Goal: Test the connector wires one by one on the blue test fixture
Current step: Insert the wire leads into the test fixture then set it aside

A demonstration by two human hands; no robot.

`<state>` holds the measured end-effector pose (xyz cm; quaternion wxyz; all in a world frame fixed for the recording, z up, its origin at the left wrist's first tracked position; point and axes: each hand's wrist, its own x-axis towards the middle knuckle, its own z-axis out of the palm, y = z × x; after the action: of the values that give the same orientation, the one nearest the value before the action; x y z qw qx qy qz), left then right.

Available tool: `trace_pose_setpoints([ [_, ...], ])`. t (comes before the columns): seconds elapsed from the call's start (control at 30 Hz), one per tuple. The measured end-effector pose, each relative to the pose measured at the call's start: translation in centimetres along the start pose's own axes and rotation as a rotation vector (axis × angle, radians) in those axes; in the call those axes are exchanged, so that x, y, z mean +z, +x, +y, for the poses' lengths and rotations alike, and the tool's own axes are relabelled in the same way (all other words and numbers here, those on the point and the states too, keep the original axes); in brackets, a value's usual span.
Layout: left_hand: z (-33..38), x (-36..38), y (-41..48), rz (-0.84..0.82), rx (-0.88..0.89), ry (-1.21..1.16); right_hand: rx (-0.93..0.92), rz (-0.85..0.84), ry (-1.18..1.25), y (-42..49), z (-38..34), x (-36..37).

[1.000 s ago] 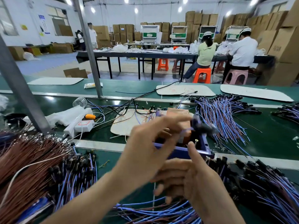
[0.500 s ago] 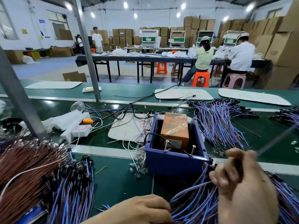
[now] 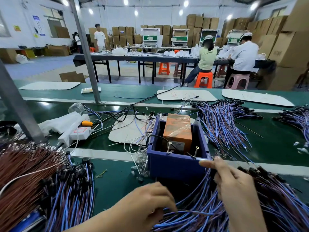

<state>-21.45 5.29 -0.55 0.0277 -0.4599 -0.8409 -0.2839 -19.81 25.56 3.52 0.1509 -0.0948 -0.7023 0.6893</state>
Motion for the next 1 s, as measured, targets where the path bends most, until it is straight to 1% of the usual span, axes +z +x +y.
trace_pose_setpoints([
  [0.07, 1.2, 0.1, 1.7, 0.224, -0.15, -0.224, 0.109, -0.069, 0.033, 0.5, 0.5, 0.4],
  [0.1, 1.7, 0.1, 2.6, 0.33, -0.217, -0.284, 0.138, -0.088, 0.032, 0.6, 0.5, 0.6],
  [0.17, 2.5, 0.3, 4.6, 0.438, -0.342, -0.407, 0.144, -0.088, -0.009, 0.6, 0.7, 1.0],
  [0.23, 3.1, 0.6, 6.0, 0.453, -0.435, -0.514, 0.122, -0.034, -0.059, 0.6, 0.8, 1.1],
  [0.33, 3.3, 1.1, 7.0, 0.514, -0.507, -0.54, 0.119, -0.005, -0.038, 0.6, 0.8, 0.8],
  [0.4, 3.3, 1.3, 7.5, 0.551, -0.523, -0.533, 0.12, -0.007, -0.047, 0.6, 0.8, 0.8],
  [0.53, 3.2, 1.5, 8.3, 0.55, -0.509, -0.458, 0.12, -0.017, -0.14, 0.5, 0.6, 0.9],
  [0.67, 2.8, 1.2, 8.6, 0.54, -0.517, -0.511, 0.117, -0.064, -0.238, 0.4, 0.5, 1.1],
  [0.7, 2.7, 1.1, 8.6, 0.553, -0.522, -0.51, 0.11, -0.063, -0.245, 0.3, 0.6, 1.3],
  [0.77, 2.2, 0.9, 8.6, 0.605, -0.549, -0.486, 0.078, -0.006, -0.248, 0.4, 0.8, 1.7],
  [0.8, 1.9, 0.7, 8.4, 0.625, -0.561, -0.504, 0.059, 0.033, -0.253, 0.4, 0.9, 1.8],
  [0.87, 1.6, 0.1, 8.0, 0.639, -0.561, -0.628, 0.035, 0.074, -0.265, 0.5, 1.0, 1.8],
  [0.93, 1.3, -0.5, 7.3, 0.642, -0.566, -0.73, 0.06, 0.057, -0.272, 0.6, 1.2, 1.8],
  [1.0, 0.6, -1.0, 6.4, 0.64, -0.606, -0.748, 0.111, 0.023, -0.254, 0.6, 1.3, 1.8],
])
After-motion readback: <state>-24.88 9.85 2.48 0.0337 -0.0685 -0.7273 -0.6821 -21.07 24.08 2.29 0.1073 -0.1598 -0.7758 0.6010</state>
